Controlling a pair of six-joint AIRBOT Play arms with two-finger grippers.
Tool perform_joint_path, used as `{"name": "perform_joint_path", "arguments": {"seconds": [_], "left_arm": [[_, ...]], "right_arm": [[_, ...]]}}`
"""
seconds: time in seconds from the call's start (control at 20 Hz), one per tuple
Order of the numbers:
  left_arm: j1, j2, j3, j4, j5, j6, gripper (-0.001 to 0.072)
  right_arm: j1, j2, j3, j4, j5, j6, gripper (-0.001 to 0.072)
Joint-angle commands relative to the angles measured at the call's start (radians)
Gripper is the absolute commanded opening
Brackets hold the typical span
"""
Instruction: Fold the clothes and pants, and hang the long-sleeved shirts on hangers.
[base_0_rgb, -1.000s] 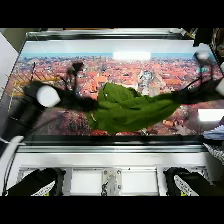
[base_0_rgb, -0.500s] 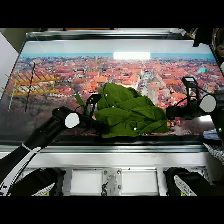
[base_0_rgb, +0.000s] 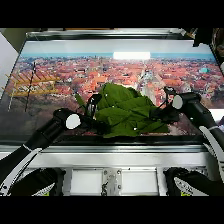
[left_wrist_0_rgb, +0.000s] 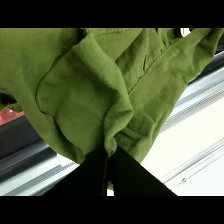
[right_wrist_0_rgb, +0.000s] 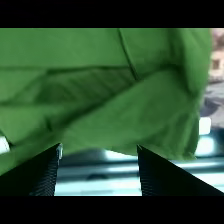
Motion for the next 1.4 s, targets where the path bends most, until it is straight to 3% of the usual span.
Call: {"name": "perform_joint_path", "arguments": {"seconds": [0.0,0.35,0.7,0.9,1.0,1.35], "left_arm": [[-0.001,-0.001,0.000,0.000,0.010,0.000,0.0014],[-0.002,-0.001,0.000,0.000,0.044,0.000,0.0014],[-0.002,-0.001,0.000,0.000,0.040,0.000,0.0014],[-0.002,0.000,0.000,0.000,0.022,0.001,0.0015],[-0.002,0.000,0.000,0.000,0.013,0.001,0.0014],[-0.001,0.000,0.000,0.000,-0.014,0.010,0.0014]], "right_arm": [[0.018,-0.152,0.103,-0.008,0.054,0.054,0.0509],[0.090,-0.364,0.216,-0.101,0.274,0.095,0.0508],[0.120,-0.375,0.219,-0.291,0.352,0.097,0.0509],[0.120,-0.375,0.216,-0.318,0.340,0.097,0.0500],[0.120,-0.375,0.212,-0.315,0.307,0.097,0.0271],[0.120,-0.375,0.211,-0.302,0.237,0.097,0.0269]]}}
